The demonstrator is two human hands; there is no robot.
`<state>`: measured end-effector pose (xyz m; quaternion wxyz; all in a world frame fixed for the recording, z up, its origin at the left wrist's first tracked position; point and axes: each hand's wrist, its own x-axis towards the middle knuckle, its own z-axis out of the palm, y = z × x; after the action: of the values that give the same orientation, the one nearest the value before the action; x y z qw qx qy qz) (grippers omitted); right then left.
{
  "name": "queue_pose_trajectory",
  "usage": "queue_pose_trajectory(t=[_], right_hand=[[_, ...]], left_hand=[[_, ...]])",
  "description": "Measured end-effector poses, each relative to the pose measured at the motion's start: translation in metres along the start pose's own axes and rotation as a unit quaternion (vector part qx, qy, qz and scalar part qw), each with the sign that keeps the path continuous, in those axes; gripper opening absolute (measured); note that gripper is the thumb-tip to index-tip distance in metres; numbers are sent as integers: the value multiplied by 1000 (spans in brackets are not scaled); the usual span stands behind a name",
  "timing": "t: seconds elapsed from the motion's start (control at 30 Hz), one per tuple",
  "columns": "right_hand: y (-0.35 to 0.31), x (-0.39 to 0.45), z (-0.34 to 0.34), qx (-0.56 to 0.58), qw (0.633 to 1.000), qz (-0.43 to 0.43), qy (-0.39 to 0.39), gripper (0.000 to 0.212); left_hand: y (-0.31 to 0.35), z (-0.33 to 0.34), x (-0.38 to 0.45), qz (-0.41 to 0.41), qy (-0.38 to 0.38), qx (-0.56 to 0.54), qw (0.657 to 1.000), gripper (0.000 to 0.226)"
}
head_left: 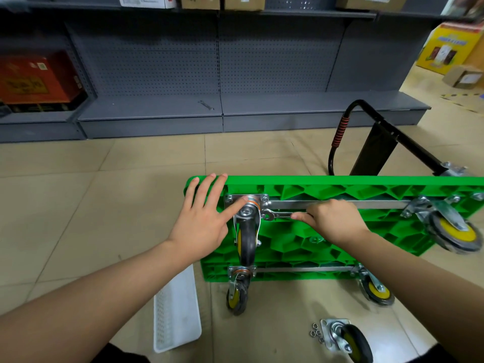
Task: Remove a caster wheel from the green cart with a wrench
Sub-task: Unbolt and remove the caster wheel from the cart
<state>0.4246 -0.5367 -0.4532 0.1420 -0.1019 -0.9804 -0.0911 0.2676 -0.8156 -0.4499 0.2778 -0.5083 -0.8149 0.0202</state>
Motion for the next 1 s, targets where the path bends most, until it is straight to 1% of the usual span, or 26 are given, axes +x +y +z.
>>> queue_pose_trajectory(t=[0.2,0.33,0.4,0.5,0.77,0.83,0.87,0.93,1.0], right_hand=[[3,1,9,-25,1000,5,-15,74],[-3,-7,21,0,999,44,-25,64],[-12,-12,26,10,996,79,-46,57],[-24,-15,34,40,989,118,-78,53],[-37,-17,39,60,977,168,-119,55],[-47,-22,48,97,963,203,-150,53],[-51,-24,54,135,950,228,-165,53],[-63,-29,67,241,914,278,-173,53],[-85,-32,78,352,868,313,-158,54]], left_hand=[[0,2,1,0,-5,6,1000,75],[0,1,1,-1,-1,3,1000,75],[0,1,1,-2,1,1,1000,75],[1,0,1,-1,0,0,1000,76],[1,1,1,-3,2,3,1000,75],[1,1,0,-3,5,2,1000,74],[1,1,1,-3,6,1,1000,74],[1,1,0,-4,6,3,1000,73],[0,2,0,-2,7,5,1000,73]])
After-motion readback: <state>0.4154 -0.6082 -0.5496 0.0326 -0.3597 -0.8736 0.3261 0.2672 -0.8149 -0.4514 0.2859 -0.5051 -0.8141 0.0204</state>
